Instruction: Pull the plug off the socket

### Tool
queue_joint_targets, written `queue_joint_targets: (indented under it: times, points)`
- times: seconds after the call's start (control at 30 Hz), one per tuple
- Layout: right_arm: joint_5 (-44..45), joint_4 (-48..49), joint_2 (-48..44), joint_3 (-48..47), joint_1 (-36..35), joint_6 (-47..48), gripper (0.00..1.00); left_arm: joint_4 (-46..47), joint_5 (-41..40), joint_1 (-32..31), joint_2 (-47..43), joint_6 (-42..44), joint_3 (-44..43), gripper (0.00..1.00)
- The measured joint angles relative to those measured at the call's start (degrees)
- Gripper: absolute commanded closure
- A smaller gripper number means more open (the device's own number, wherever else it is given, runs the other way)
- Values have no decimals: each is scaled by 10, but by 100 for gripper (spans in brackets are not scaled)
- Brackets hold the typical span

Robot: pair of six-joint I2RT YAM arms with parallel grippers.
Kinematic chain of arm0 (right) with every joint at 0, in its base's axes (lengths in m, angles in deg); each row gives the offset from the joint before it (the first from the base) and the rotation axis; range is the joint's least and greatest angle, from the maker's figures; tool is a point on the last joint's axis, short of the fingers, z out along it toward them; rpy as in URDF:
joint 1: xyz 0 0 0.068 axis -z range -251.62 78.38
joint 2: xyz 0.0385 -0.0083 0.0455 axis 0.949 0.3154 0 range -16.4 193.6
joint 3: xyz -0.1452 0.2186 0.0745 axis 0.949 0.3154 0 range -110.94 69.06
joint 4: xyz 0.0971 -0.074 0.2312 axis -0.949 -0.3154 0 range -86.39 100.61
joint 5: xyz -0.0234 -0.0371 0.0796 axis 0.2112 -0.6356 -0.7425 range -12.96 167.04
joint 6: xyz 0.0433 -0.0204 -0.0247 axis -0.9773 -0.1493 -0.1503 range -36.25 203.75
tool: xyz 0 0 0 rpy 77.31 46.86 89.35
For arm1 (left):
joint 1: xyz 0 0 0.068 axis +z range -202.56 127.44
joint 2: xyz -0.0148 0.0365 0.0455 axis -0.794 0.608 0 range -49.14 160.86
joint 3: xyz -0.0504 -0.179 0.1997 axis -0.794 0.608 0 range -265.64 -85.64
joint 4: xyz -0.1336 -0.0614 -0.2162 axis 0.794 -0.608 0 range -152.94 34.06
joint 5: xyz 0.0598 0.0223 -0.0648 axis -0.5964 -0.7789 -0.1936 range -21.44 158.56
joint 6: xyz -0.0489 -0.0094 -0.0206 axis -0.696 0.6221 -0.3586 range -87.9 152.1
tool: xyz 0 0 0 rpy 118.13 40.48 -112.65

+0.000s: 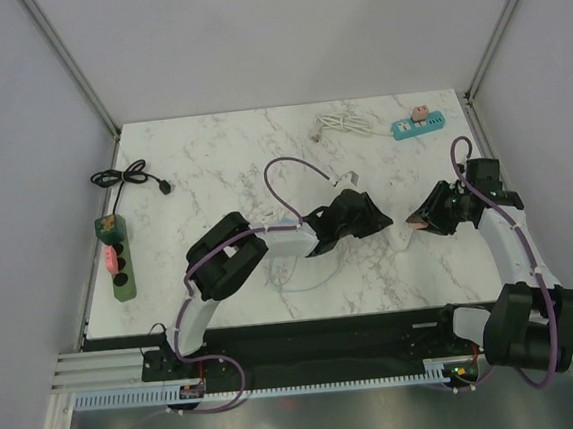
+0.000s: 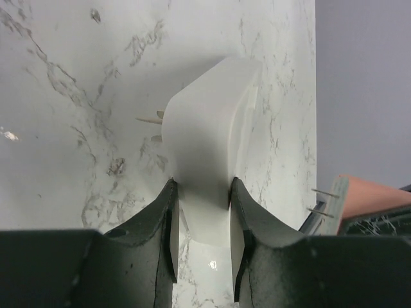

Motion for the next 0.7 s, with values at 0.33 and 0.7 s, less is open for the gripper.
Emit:
queue_joint_targets:
  times: [0.33, 0.7]
  points:
    - [52, -33, -45, -24, 4, 10, 100, -18, 20, 7, 32, 19, -56, 98]
    - [78, -50, -68, -35, 4, 18, 100, -63, 162, 11, 110, 82, -184, 54]
